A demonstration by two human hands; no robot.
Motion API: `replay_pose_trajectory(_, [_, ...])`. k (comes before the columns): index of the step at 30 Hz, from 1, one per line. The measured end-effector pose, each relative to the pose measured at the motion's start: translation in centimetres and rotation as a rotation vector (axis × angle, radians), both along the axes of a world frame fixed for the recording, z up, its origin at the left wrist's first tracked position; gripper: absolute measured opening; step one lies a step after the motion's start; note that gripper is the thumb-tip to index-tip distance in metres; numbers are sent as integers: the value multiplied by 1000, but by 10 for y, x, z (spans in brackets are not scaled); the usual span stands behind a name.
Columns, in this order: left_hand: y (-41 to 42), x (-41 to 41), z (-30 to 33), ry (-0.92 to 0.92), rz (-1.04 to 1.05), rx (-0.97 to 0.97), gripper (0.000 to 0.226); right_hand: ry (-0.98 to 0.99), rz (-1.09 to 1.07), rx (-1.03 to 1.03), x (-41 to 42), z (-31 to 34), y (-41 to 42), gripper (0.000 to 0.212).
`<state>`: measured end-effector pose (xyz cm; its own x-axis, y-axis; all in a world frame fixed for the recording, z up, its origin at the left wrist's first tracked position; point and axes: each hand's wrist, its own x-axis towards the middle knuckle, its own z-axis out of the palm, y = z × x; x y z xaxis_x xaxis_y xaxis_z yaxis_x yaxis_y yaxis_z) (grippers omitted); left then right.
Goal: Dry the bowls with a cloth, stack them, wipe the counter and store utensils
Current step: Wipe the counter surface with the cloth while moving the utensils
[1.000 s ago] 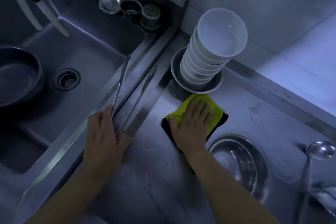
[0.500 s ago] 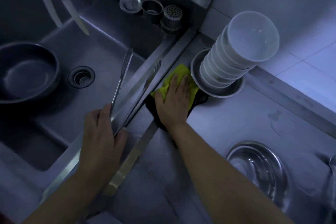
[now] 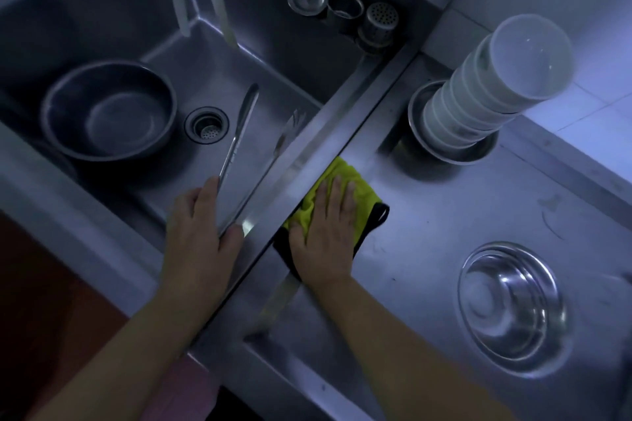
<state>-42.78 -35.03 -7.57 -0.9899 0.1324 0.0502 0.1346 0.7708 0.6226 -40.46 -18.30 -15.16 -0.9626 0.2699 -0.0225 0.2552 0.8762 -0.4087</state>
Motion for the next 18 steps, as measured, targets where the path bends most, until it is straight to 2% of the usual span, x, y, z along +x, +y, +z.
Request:
replay_pose_trajectory(3, [-24,6,4,4,-6,-23,57,9,23,-47,27,4,-32,77])
replay_pose_trajectory(6, [-42,11,6,-14,32,2,54,105,36,-124,55,7,-64,69])
replay_pose_trajectory(12, [-57,22,10,-55,77,25,49,396,71,-230,69,9,-65,37])
replay_pose_trajectory(15, [-64,22,13,-48,64,1,40,626,-74,-409,40,27,-34,35])
replay_pose_trajectory(18, [-70,23,14,-34,72,3,38,796,-238,-395,-1,56,-1,45])
